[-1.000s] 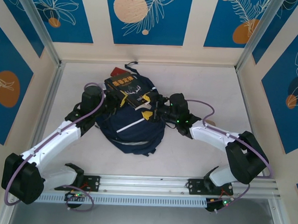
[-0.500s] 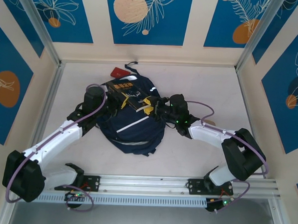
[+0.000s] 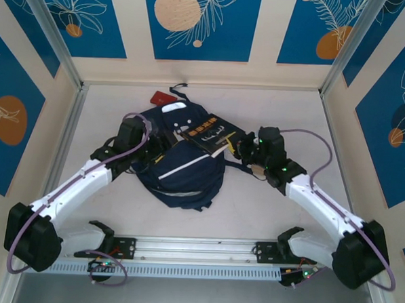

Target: Pack books, pencil case, and school supplies into a backpack

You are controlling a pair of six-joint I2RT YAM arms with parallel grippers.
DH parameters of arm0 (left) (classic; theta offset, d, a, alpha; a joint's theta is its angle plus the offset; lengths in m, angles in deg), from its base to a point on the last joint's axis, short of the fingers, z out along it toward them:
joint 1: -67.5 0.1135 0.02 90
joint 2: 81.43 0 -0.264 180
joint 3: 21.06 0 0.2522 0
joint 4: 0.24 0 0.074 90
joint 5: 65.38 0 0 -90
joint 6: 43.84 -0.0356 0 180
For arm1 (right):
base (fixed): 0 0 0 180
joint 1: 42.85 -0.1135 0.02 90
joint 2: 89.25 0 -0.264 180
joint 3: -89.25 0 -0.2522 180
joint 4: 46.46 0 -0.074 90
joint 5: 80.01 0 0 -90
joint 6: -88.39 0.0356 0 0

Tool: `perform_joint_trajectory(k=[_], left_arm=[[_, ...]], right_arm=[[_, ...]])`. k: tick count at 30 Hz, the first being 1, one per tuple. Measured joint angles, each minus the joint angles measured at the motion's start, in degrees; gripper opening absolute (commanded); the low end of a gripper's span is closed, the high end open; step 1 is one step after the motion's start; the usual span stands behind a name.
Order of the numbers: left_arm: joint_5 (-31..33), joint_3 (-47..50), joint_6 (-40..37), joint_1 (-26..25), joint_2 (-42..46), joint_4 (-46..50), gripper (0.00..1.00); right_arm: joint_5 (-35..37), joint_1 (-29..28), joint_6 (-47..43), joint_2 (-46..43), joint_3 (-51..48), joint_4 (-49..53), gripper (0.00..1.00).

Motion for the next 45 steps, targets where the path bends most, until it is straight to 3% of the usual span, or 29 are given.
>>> perform_joint_trajectory(k=[4, 9, 17, 27, 39, 43, 45], left_arm=[[1.16, -6.29, -12.24, -1.57, -3.1, 8.33, 0.81], [7.28, -13.53, -26.14, -8.13, -9.14, 18.08, 0.78], [15.74, -18.69, -37.48, -19.23, -21.07, 25.16, 0.65], [21.4, -25.73, -42.69, -23.39, -33.35, 28.11, 0.56], [23.58, -29.64, -42.73, -24.24, -40.0, 30.32, 0.58], [25.77, -30.47, -42.69, -24.39, -40.98, 31.45, 0.42], [26.16, -30.58, -42.56, -24.41, -41.11, 31.56, 0.27]], right_arm=[[0.63, 4.68, -9.03, -6.1, 2.32, 11.26, 0.0], [0.9, 11.5, -17.73, -11.91, 6.6, 23.19, 0.0], [0.9, 17.35, -25.2, -16.61, 9.25, 35.23, 0.0], [-1.77, 19.96, -27.12, -17.44, 9.2, 39.12, 0.0], [-4.46, 21.94, -27.1, -17.77, 9.18, 39.12, 0.0], [-4.85, 21.94, -27.1, -17.77, 8.7, 38.99, 0.0], [-5.03, 22.01, -27.1, -17.77, 8.46, 39.04, 0.0]])
